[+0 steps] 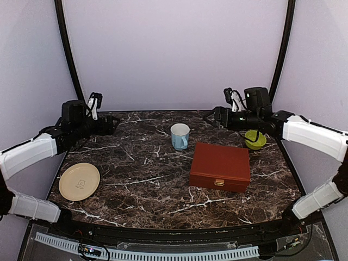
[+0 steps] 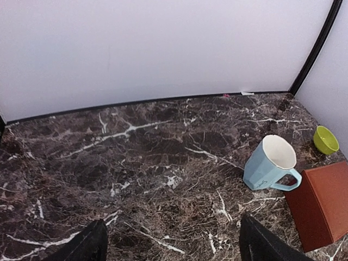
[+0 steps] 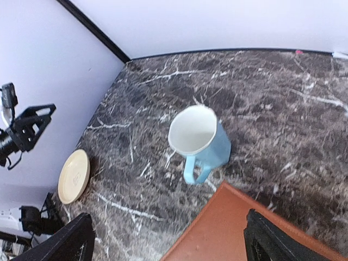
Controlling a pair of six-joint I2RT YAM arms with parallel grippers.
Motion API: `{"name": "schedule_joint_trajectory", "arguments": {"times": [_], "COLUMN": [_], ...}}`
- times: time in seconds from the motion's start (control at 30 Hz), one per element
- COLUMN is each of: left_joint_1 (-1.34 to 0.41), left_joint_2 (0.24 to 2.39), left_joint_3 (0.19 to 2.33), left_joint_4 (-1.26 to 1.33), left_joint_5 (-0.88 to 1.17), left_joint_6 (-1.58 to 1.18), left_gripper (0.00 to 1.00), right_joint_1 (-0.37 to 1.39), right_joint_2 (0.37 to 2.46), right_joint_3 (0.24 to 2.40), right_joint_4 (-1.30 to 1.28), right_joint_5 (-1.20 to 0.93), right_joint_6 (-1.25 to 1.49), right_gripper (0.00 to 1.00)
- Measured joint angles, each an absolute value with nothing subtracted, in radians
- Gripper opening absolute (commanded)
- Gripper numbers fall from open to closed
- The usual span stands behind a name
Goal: Organize the mixed jewelry
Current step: Close the box lid on the jewelry box, then reset both arms
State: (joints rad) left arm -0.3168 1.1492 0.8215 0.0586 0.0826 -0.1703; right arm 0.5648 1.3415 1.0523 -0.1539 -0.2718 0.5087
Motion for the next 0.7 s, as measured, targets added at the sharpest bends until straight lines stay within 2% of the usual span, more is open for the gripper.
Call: {"name": "schedule_joint_trajectory", "arguments": {"times": [0.2, 0.37, 0.5, 0.63, 0.7], "left_joint_1": [-0.289, -0.149, 0.025, 0.198, 0.227], "left_joint_2": [1.456, 1.555, 1.505, 1.332, 1.232], "left_joint_3": [0.850, 0.834, 0.727, 0.523, 0.430], "left_joint_4": [0.211, 0.338, 0.458, 0.538, 0.587], "left_joint_5": [0.113, 0.186, 0.210, 0.189, 0.161], "left_joint_6": [-0.168, -0.170, -0.178, -0.198, -0.197], "left_gripper": [0.85, 0.85, 0.86, 0.89, 0.90], "right_joint_1": [0.484, 0.315, 0.152, -0.013, -0.076], "right_joint_2": [1.526, 1.561, 1.517, 1.406, 1.336], "right_joint_3": [1.161, 1.110, 0.999, 0.825, 0.711], "right_joint_4": [-0.043, 0.039, 0.117, 0.226, 0.313], "right_joint_5": [-0.163, -0.118, -0.093, -0.077, -0.053], "right_joint_6": [0.473, 0.419, 0.379, 0.370, 0.364], "right_gripper": [0.95, 0.96, 0.95, 0.95, 0.96]}}
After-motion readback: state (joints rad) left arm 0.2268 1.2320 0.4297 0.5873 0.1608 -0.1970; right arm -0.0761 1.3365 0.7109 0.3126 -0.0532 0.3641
